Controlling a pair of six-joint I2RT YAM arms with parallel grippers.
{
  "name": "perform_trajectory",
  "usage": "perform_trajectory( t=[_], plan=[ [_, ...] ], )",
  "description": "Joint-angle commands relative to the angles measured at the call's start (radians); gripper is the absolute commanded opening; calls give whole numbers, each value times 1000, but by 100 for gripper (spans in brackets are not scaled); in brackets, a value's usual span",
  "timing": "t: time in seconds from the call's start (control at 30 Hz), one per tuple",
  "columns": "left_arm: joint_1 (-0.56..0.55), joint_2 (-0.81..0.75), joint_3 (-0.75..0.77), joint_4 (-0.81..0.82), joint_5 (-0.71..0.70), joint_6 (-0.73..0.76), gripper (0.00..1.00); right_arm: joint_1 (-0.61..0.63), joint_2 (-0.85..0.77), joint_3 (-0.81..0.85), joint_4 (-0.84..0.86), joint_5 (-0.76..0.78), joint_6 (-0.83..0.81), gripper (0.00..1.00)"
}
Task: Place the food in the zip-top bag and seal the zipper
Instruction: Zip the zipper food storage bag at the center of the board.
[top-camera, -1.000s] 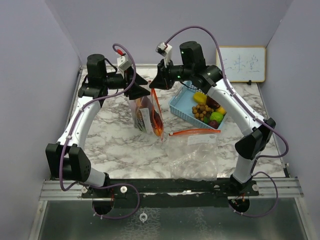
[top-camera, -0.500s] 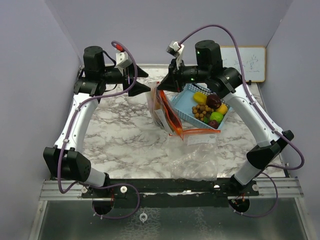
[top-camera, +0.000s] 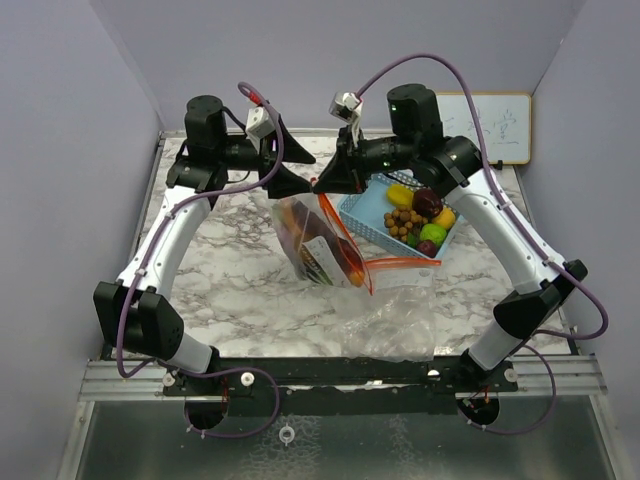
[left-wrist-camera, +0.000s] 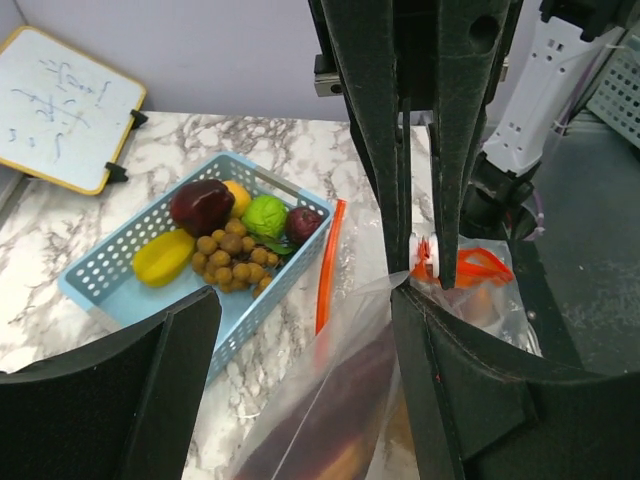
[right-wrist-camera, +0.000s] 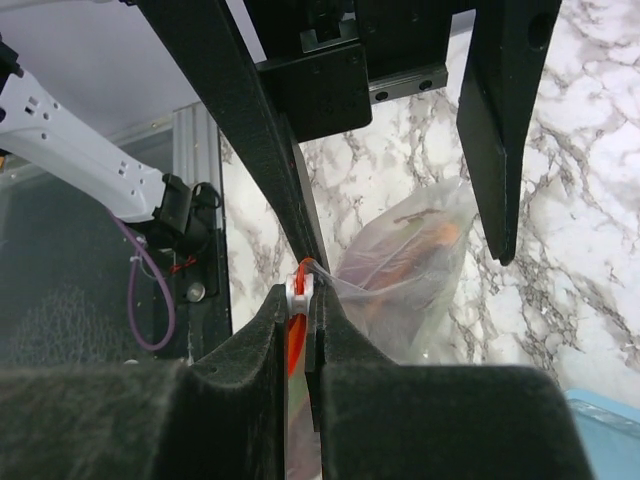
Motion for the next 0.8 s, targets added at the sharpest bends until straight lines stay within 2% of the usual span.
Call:
perform_trajectory(
  t=[0.0, 0.1, 0.3, 0.4, 0.5, 0.57, 0.67, 0.7, 0.77],
  plan=[
    [-27, -3, -54, 143, 87, -119, 72, 2, -42, -4, 16, -55, -12, 2],
    [-42, -3, -80, 215, 108, -187, 72, 2, -51, -11, 9, -32, -24, 2],
    [-41, -39, -130, 198, 99, -208, 70, 2, -67, -5, -30, 61, -73, 2],
    [-8, -57, -168, 188, 48, -206, 68, 2, -89, -28, -40, 71, -88, 2],
    [47, -59, -146, 172, -57, -213, 67, 2, -109, -51, -54, 83, -100, 2],
    [80, -54, -139, 193, -72, -249, 67, 2, -108, -43, -82, 91, -111, 2],
    [93, -45, -140, 354, -26, -393, 69, 1, -88, -16, -123, 72, -116, 2],
    [89, -44, -157, 460, -9, -488, 70, 2, -87, -17, -116, 60, -111, 2],
    [84, -43, -228, 787, 7, -741, 72, 2, -73, -2, -118, 47, -107, 2]
  ],
)
